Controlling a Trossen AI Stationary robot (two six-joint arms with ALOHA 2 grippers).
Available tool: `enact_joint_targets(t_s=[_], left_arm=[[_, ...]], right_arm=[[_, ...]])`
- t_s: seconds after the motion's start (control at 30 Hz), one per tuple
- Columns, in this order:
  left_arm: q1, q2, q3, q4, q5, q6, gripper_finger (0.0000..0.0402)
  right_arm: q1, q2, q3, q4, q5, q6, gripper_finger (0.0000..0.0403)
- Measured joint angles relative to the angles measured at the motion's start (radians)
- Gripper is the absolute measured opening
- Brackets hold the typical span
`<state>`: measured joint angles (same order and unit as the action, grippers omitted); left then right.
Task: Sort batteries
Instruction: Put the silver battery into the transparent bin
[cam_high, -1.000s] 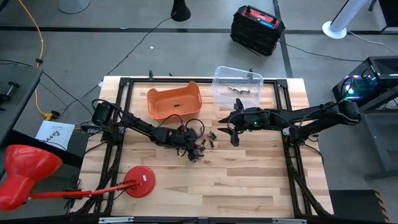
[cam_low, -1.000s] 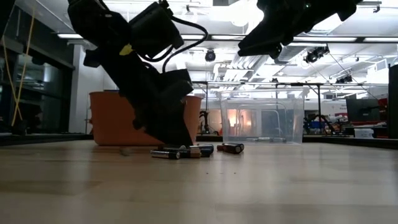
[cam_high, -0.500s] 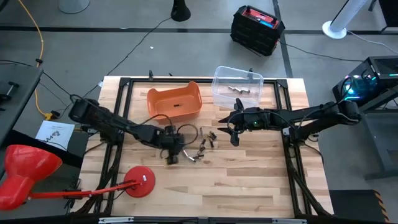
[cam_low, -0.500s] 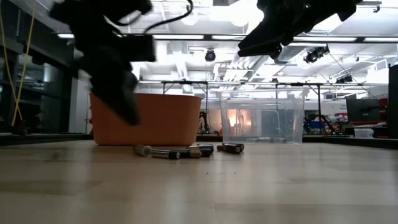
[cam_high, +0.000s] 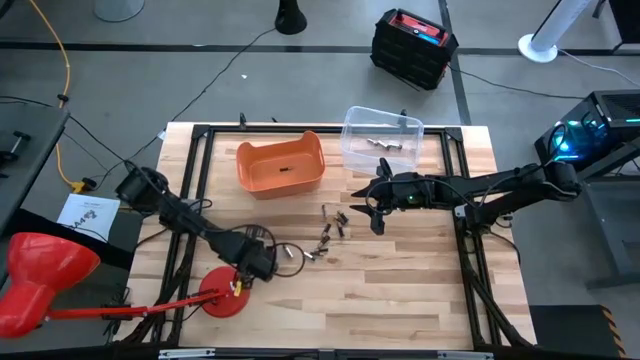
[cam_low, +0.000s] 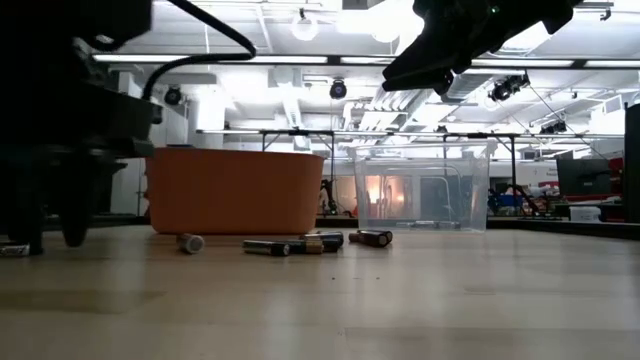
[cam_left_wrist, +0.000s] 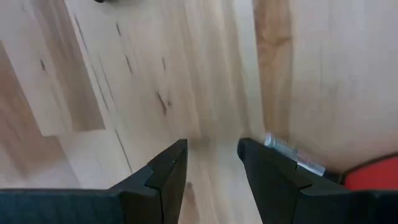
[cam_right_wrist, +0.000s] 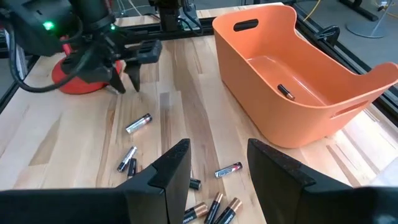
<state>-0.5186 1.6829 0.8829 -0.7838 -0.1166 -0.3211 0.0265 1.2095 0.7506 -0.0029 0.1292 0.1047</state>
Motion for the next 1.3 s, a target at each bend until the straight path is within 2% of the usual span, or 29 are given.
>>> enact_joint_targets(t_s=[0.2,0.37,0.5,0.67,1.03,1.13,1.3], left_arm=[[-0.012,-0.016,0.016,-0.040,0.047,-0.069,0.0154],[-0.003,-0.019,0.106,-0.118,-0.061,-0.118,0.0154],[-0.010,-0.019,0.145,-0.091,-0.035,-0.090,0.0154],[-0.054,-0.019,0.142,-0.091,0.056,-0.104,0.0154],[-0.107,0.008,0.082,0.004,0.045,-0.184,0.0154],[-0.095,0.019,0.080,0.001,0.035,-0.252,0.0154],[-0.058,0.020,0.080,0.003,0.022,-0.451,0.0154]], right_arm=[[0.000,0.000,0.000,0.003,0.001,0.000,0.0154],[0.000,0.001,0.000,0.005,0.016,0.000,0.0154],[0.000,0.001,0.000,0.000,0.021,0.001,0.0154],[0.000,0.001,0.000,-0.012,0.023,0.000,0.0154],[0.000,0.001,0.000,-0.016,0.023,0.001,0.0154],[0.000,0.001,0.000,-0.016,0.023,0.000,0.0154],[0.000,0.002,0.000,-0.016,0.023,0.001,0.0154]])
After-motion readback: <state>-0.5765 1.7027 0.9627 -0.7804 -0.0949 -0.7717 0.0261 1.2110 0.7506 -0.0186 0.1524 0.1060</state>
